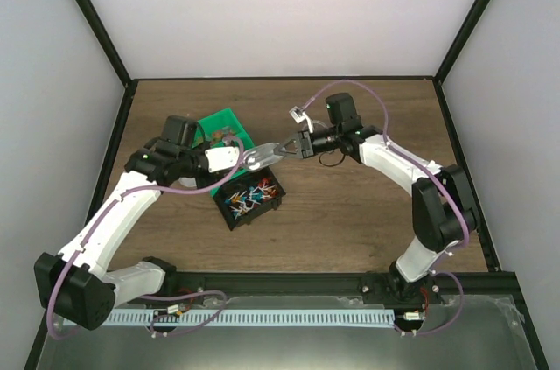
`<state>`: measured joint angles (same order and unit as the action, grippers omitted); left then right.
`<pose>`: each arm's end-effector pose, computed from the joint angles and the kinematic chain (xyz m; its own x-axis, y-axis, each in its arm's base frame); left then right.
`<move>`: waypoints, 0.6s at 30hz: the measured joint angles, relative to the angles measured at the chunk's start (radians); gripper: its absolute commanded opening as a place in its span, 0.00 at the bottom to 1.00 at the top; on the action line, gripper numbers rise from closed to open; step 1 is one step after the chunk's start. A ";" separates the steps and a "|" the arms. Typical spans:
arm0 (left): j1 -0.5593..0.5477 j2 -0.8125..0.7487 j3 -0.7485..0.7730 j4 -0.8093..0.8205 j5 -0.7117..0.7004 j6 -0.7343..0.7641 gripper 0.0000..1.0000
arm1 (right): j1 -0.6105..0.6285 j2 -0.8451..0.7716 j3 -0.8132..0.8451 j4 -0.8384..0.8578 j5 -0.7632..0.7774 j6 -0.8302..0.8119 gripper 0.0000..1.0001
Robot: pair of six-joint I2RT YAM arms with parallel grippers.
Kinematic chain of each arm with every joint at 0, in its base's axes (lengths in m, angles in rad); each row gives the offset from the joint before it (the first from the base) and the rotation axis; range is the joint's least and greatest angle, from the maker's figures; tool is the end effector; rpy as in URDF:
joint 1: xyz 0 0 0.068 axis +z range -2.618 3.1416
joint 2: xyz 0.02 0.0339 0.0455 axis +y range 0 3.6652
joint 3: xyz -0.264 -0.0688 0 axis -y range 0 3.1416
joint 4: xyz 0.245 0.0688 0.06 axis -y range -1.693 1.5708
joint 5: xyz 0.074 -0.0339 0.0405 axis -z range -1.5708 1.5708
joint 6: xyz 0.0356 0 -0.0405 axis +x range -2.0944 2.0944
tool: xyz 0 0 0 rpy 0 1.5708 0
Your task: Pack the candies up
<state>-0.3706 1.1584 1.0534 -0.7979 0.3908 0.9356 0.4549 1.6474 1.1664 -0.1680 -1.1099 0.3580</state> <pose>0.2098 -0.0961 0.3054 0.0123 0.7937 -0.6082 0.9183 0.2318 0.3211 0.3064 0.1854 0.2623 -0.8016 -0.2186 -0.5565 -0.5931 0.1736 0.7862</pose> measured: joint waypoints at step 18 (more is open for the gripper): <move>-0.010 -0.002 0.015 0.002 0.104 -0.077 0.50 | 0.005 0.033 0.006 -0.019 -0.078 -0.009 0.01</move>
<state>-0.3805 1.1568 1.0683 -0.7959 0.4950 0.8581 0.4603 1.6806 1.1725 -0.1875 -1.1877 0.3492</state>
